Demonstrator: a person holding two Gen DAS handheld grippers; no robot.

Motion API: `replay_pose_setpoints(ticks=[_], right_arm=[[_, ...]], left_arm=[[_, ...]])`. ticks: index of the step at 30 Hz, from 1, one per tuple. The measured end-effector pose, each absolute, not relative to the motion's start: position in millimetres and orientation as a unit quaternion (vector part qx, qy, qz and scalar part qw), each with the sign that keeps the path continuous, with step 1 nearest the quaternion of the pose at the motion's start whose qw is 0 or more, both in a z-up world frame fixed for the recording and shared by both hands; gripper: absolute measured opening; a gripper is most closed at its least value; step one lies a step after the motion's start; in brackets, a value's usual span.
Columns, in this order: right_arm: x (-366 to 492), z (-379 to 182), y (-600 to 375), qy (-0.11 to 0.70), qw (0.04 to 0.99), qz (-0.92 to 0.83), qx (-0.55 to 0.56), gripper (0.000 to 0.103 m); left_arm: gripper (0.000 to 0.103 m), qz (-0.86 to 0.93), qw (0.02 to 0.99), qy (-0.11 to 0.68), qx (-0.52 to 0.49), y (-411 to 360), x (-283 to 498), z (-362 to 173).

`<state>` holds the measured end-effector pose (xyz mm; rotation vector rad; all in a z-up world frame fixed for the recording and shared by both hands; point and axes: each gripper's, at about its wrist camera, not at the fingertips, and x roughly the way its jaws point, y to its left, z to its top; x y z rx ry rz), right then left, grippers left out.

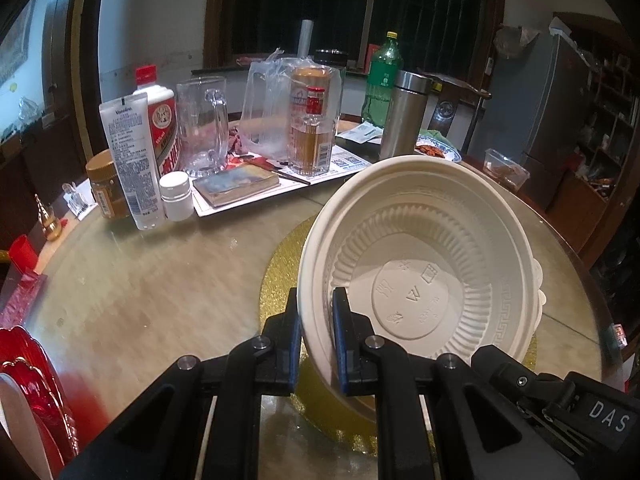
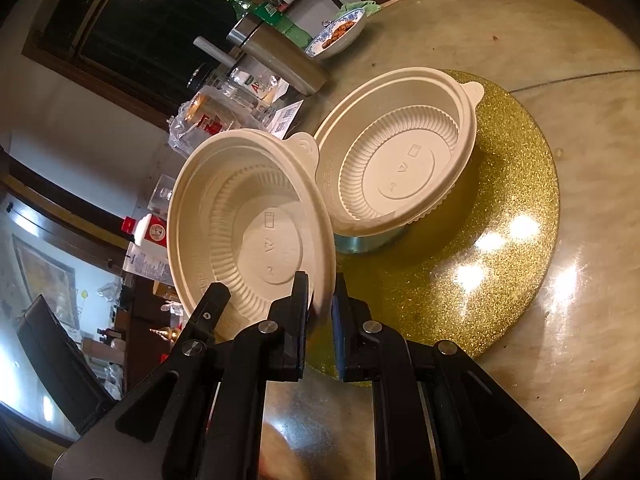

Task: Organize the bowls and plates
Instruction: 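Lift both beige bowls off the gold mat with the left and right tools, then carry both beige bowls toward the red plate stack with both tools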

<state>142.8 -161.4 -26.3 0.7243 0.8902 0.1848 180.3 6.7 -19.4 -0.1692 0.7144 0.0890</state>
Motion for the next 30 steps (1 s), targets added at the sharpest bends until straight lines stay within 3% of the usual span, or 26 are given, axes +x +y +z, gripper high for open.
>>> replay_pose_setpoints(ticks=[30], right_arm=[[137.9,-25.6,-165.2,0.408,0.85,0.081,0.323,0.011]], left_arm=[[0.013,0.025,0.929,0.356,-0.097,3.8,177.8,-20.2]])
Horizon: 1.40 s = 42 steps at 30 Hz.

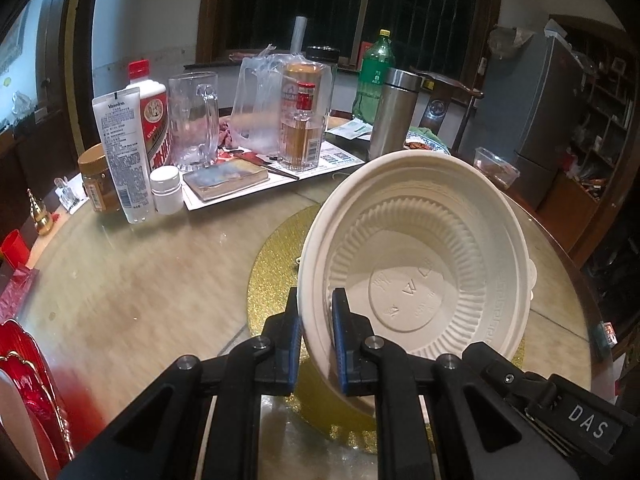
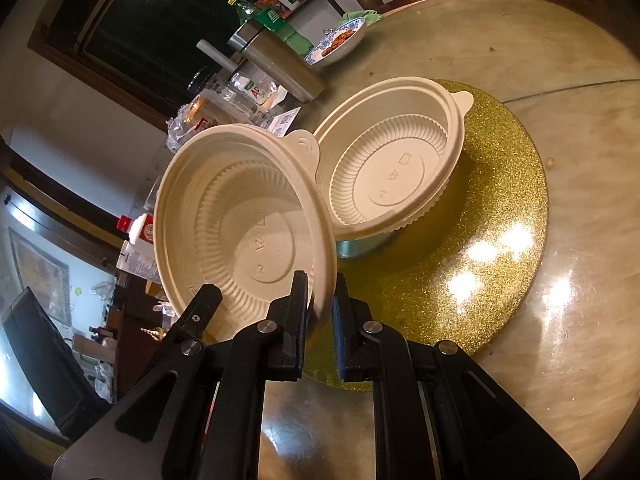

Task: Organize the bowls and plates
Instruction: 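Carry both beige bowls toward the red plate stack with both tools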

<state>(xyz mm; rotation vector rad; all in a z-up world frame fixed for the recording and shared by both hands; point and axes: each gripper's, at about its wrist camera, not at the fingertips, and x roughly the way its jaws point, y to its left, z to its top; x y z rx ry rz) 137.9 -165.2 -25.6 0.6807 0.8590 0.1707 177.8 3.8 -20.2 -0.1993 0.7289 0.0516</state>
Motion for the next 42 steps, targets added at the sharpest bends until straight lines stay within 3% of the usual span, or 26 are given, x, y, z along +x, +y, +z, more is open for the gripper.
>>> replay_pose_setpoints(ticks=[27,42], right_arm=[[95.4,20.3,-134.0,0.391,0.868,0.118,0.281,0.011],[49.0,-9.6,-138.7,0.417,0.857,0.102,0.286,0.011]], left_arm=[[0.015,0.073,0.937,0.33,-0.09,23.1,112.4,16.7],[0.014,0.044,0.926,0.363,-0.093,26.1,75.3,-12.0]])
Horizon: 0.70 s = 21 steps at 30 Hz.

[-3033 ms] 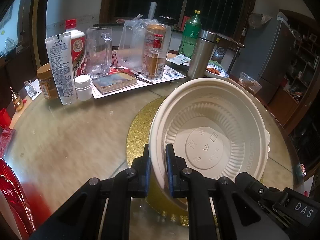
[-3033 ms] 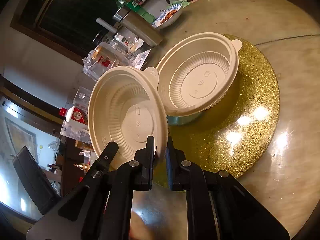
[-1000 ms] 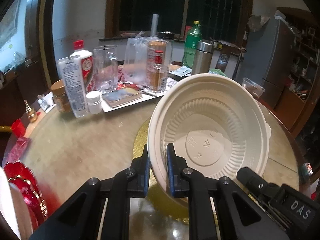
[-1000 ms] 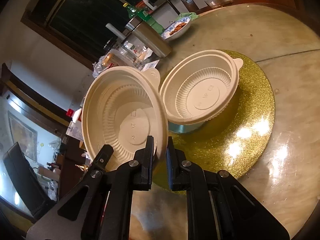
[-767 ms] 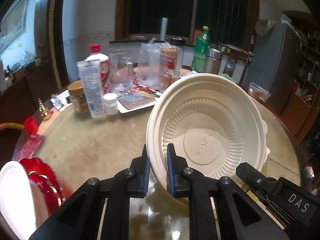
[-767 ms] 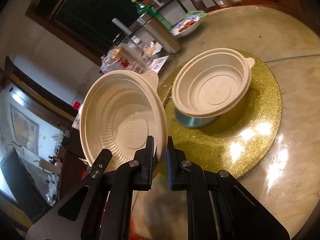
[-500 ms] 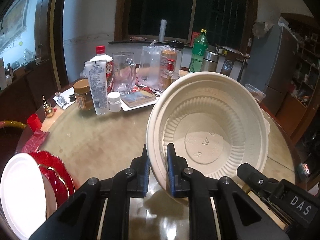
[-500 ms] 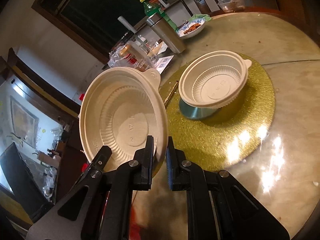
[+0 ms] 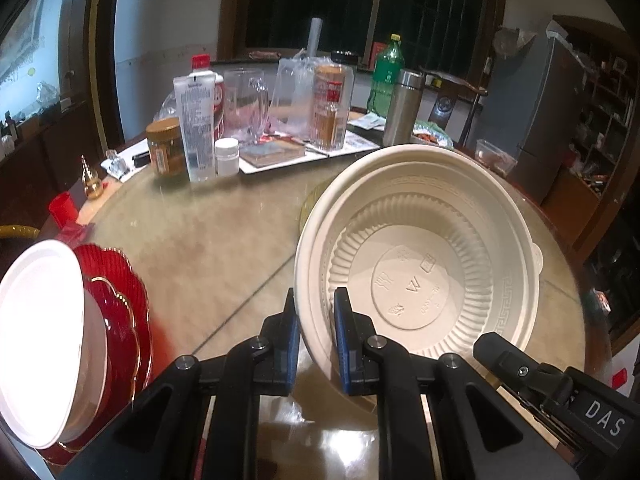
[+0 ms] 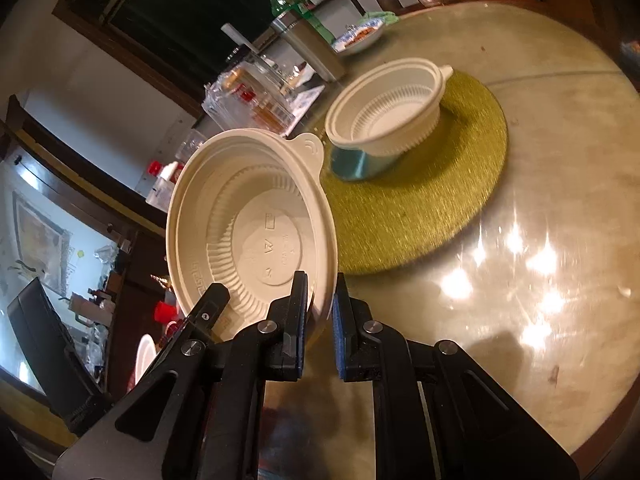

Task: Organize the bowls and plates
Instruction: 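Carry both beige bowls toward the red plate stack with both tools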

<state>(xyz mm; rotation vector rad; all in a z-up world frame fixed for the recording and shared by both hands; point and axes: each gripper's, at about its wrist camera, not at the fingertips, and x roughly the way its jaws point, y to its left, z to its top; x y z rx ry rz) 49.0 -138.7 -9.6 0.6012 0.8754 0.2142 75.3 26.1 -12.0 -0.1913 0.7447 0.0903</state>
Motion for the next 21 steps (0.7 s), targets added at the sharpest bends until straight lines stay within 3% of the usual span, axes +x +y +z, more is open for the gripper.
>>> replay_pose_setpoints(ticks=[21], right_arm=[[35.0,-19.0,-134.5,0.427,0.854,0.091,0.283,0.011]], left_arm=[[0.014,0.029,0.92,0.377,-0.101,30.7,64.0,-24.4]])
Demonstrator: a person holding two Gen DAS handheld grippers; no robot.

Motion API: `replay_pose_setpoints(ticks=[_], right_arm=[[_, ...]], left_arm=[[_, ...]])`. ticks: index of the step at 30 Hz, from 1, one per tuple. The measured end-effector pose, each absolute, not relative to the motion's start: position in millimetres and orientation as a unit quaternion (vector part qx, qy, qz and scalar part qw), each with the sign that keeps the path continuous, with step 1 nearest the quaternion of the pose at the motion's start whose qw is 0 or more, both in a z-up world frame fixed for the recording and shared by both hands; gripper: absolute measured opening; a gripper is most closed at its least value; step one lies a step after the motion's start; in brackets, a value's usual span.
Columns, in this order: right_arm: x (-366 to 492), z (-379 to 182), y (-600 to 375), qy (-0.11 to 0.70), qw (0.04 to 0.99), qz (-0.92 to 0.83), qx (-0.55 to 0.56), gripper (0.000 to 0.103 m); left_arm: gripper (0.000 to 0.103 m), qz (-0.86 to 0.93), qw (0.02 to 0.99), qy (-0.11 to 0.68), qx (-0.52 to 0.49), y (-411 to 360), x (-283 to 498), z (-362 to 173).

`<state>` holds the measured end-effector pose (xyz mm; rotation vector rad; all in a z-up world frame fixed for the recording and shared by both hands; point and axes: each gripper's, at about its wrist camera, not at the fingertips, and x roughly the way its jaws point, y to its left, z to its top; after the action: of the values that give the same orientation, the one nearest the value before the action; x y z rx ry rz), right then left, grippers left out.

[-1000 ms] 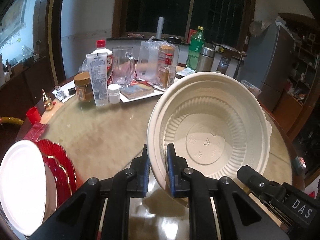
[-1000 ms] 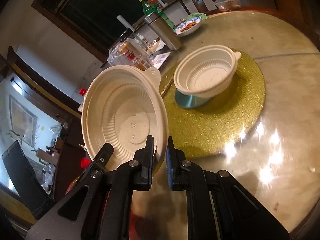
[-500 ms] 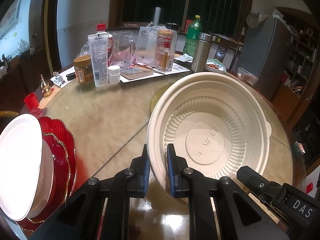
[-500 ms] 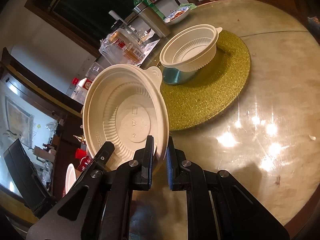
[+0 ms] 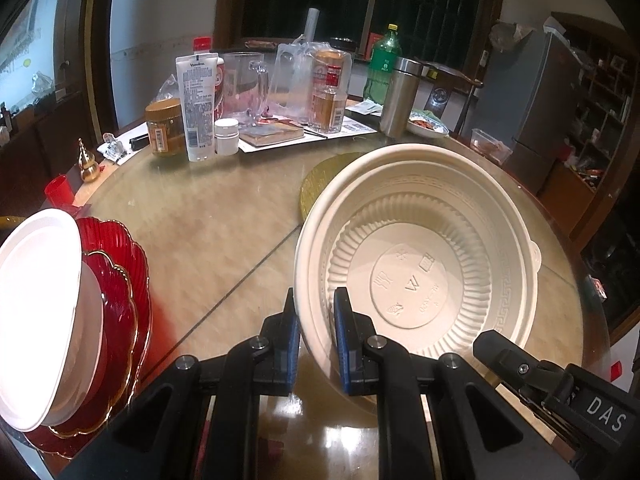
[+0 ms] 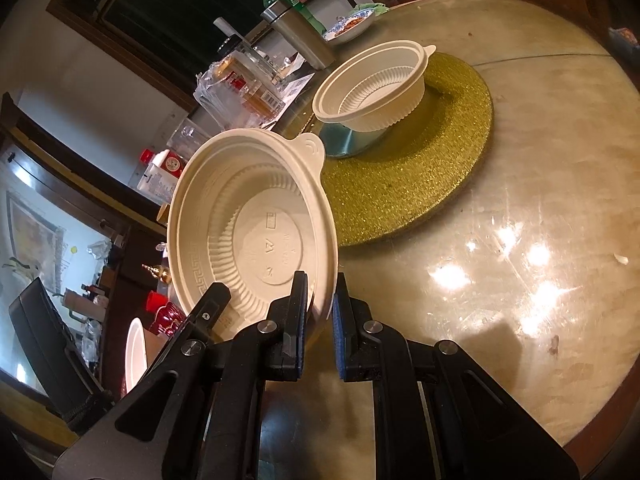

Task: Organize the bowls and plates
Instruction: 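Carry both beige bowls toward the red plate stack with both tools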

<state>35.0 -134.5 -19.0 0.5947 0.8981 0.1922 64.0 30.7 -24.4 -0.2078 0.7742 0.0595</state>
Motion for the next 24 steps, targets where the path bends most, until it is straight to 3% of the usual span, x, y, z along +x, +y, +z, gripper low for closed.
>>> replay_pose_setpoints(ticks=[24], right_arm=[[17.1,-5.4,-121.0,0.413,0.861,0.117,0.273,0.011]], left_arm=[[0.014,0.026,0.926,0.358,-0.116,47.3,39.7,-8.5]])
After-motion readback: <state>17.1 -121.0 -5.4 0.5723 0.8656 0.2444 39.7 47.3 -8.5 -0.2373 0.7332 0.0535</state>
